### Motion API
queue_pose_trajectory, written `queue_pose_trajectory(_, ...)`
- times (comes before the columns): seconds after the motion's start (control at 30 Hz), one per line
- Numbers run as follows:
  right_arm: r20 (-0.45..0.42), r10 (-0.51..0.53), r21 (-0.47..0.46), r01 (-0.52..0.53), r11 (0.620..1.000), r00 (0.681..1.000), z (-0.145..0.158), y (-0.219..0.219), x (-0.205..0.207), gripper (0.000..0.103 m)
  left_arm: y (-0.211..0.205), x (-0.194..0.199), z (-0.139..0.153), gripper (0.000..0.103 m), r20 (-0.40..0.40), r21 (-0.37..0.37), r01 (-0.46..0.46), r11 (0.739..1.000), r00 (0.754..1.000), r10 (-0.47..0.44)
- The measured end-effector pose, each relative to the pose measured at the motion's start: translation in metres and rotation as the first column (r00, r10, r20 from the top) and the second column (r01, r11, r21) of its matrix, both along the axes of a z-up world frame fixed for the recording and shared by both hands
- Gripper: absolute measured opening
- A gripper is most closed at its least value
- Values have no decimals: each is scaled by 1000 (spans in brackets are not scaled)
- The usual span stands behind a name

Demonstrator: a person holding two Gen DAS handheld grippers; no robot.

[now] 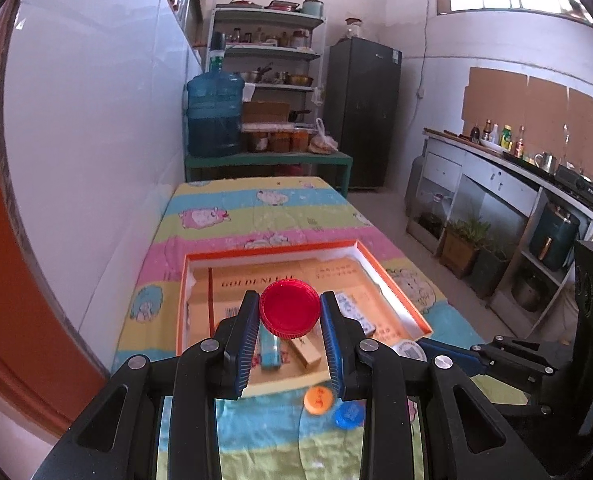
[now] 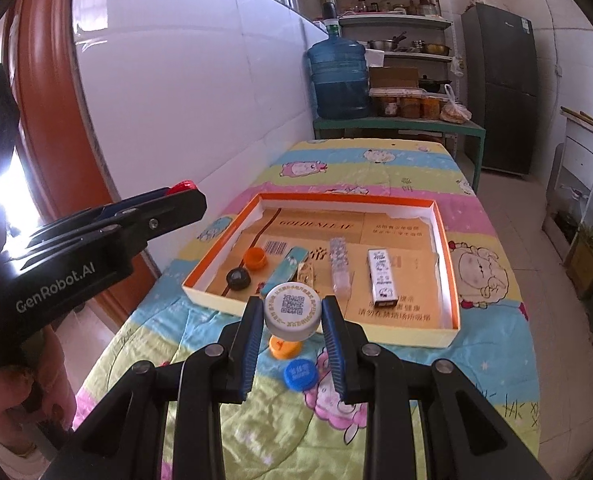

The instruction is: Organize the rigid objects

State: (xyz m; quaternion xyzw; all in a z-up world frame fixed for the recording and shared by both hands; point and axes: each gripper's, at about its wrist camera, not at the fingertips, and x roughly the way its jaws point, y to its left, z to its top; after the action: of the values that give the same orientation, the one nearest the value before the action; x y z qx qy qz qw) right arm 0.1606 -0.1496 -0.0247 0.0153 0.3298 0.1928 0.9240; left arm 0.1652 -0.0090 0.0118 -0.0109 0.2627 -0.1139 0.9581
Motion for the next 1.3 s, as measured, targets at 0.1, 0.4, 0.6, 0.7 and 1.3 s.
queue_pose_trajectory(0.1,2,-3,1,3,1000,1000,3,-2,8,30,0,9,3,31,0,-2,-4,1000,1000,4)
queue_pose_trajectory(0.4,4,-36,1,36,999,999,5,-13,35,30,14,38,1,31,-27,-24,-44,999,999,43)
queue_pose_trajectory(0.6,-19,-75,17,75,997,997,-2,-29,54,30,25,65,-15,31,-74,-47,-78,996,994,75)
queue_pose_trajectory(0.7,-31,-91,24,92,996,995,-7,-37,63,30,30,77,-23,31,-93,-57,-98,994,991,92)
queue_pose_trajectory(1.3,-72,-130,2,131,991,989,-31,-59,103,30,32,131,-68,31,-180,-34,-109,994,978,101)
